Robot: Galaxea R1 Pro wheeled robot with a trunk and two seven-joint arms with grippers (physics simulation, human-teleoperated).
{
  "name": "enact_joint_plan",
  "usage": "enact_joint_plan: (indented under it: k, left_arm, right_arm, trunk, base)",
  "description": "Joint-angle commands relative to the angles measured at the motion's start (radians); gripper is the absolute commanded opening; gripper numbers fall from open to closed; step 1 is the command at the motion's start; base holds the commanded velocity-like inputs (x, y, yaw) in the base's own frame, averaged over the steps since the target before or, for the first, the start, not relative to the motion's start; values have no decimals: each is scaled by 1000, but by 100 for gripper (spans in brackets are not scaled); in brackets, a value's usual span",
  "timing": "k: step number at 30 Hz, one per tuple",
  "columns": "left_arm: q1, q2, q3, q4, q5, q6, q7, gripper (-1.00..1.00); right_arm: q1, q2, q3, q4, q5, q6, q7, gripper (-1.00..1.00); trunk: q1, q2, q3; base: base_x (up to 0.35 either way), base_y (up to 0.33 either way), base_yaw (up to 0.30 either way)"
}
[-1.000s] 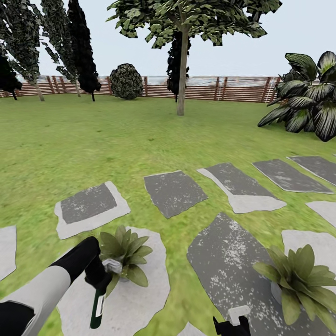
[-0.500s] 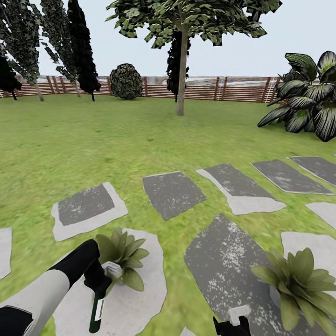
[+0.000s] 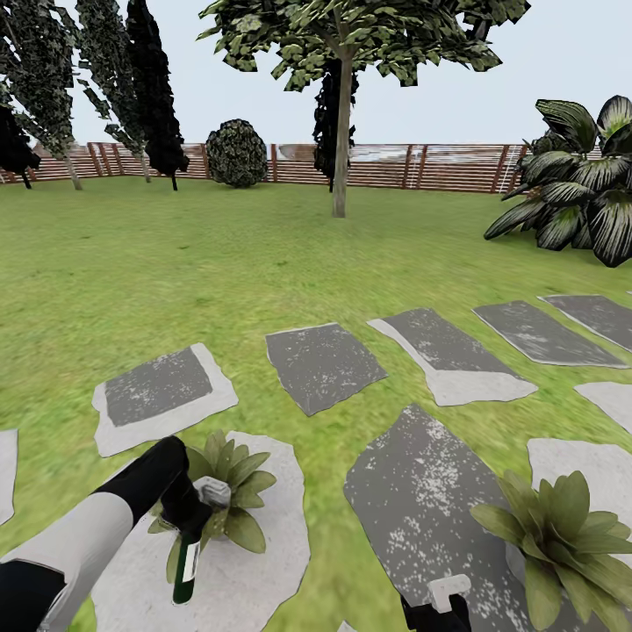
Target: Pick up the pesticide atomizer in the garden and spray insectifuge to fully cover both potted plants in the garden.
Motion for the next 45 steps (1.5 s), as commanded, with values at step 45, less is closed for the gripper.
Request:
enact_joint_plan:
  k: [45]
  left_arm:
    - [33,24,2,7,-11,-11,-2,-100]
  right_arm:
    - [-1,-2,3,2,6,-3,2,100]
  trunk:
    - [0,0,-1]
  base:
    - [-45,-58,0]
